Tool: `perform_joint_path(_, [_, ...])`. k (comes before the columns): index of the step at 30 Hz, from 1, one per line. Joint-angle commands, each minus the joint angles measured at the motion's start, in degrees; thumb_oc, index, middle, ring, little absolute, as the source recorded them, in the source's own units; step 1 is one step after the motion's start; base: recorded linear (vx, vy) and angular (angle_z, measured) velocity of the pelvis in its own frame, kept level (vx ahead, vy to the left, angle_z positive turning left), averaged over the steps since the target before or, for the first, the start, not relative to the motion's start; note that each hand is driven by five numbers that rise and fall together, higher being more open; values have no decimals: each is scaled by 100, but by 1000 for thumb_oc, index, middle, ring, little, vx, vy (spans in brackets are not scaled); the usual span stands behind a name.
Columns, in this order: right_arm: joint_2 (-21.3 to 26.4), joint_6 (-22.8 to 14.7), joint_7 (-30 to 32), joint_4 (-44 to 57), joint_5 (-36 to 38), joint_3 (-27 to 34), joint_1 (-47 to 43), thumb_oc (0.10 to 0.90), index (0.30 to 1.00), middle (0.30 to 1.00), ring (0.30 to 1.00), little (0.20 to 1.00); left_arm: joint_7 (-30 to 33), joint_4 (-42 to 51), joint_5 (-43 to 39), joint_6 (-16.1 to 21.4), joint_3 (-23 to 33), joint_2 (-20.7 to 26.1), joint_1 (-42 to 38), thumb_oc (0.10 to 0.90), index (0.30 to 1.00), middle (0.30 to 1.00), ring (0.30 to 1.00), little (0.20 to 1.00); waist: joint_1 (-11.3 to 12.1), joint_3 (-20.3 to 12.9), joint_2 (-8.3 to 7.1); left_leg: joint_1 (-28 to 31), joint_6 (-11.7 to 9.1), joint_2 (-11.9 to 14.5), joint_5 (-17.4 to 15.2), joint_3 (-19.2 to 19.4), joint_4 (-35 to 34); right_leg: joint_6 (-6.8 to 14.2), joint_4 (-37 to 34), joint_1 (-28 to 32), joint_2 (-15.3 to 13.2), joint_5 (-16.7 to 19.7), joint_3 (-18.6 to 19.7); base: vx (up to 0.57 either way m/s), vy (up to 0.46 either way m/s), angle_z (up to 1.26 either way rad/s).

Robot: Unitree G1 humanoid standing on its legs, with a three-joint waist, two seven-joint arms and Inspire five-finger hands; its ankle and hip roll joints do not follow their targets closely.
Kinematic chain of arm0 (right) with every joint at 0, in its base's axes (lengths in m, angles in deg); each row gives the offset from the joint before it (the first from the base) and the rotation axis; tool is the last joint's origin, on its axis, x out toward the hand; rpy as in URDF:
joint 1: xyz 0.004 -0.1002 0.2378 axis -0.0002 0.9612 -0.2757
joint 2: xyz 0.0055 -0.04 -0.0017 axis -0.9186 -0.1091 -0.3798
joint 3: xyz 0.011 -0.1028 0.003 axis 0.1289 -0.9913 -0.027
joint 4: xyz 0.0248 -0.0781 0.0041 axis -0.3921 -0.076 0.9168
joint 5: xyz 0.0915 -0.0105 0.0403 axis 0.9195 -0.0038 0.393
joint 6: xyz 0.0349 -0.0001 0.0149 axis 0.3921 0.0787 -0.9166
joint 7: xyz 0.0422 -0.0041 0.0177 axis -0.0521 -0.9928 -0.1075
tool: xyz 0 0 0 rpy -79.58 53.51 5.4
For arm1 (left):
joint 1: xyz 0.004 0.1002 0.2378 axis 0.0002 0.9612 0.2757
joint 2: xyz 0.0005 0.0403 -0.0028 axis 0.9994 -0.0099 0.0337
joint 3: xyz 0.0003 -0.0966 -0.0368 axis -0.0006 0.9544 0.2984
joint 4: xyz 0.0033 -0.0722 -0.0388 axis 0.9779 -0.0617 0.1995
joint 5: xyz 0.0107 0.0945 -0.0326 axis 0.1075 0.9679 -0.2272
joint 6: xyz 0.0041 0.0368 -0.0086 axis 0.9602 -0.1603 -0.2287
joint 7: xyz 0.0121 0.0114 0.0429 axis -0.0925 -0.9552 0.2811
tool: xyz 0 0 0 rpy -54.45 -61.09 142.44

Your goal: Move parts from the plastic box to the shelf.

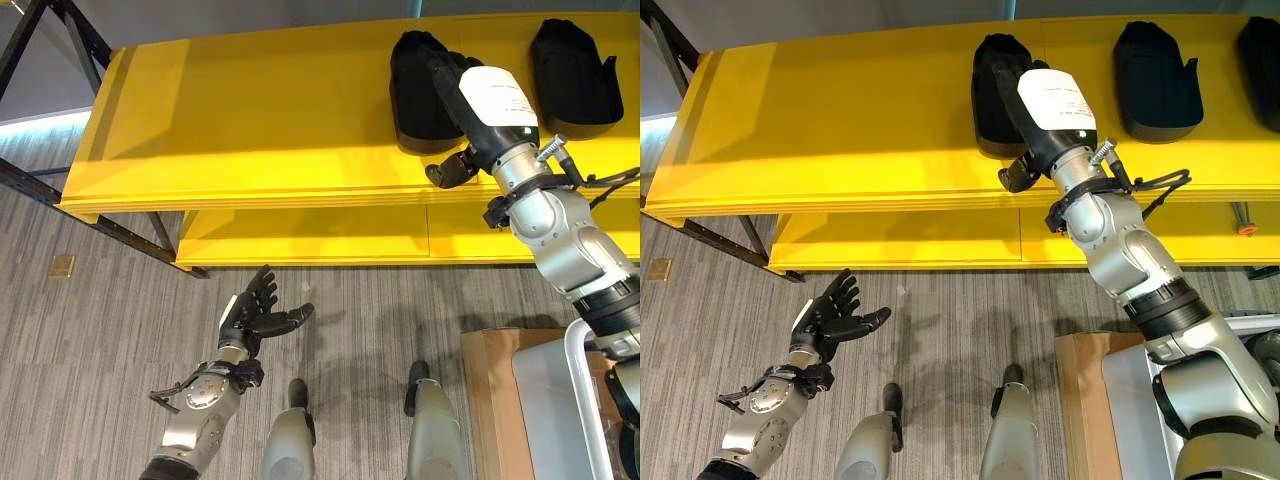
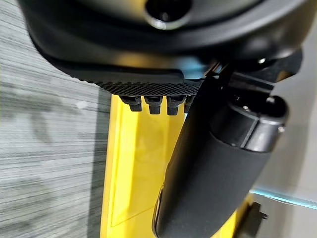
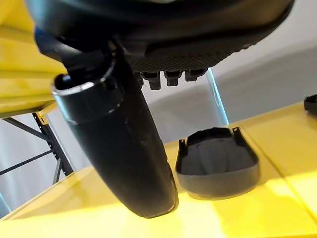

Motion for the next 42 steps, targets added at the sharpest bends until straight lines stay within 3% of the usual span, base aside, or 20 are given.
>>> perform_joint_path(1, [-147,-403,230,530,-152,447,-189,900,1000,1000,1000,1000,-96,551,264,348,248,221,255,900,1000,1000,1000,1000,-67,-730,-332,365,192,113,-865,-116,554,501,-1179,562,-146,674,220,17,2,-9])
perform_joint_path(18, [-588,-678,-108,1324,-144,797,1331,900,1000,1000,1000,1000,6,541,535,261,418,-27,444,900,1000,1000,1000,1000,-141,-856,-403,311,197,171,-885,-89,620,517,-1200,506,-111,689,272,2,-2,-2])
perform_joint_path(42, [-447,-464,-14,598,-435,408,932,900,1000,1000,1000,1000,14,463,534,323,297,64,357,900,1000,1000,1000,1000,-55,-783,-312,119,162,131,-834,-184,632,474,-1112,373,-170,676,189,1,-2,1])
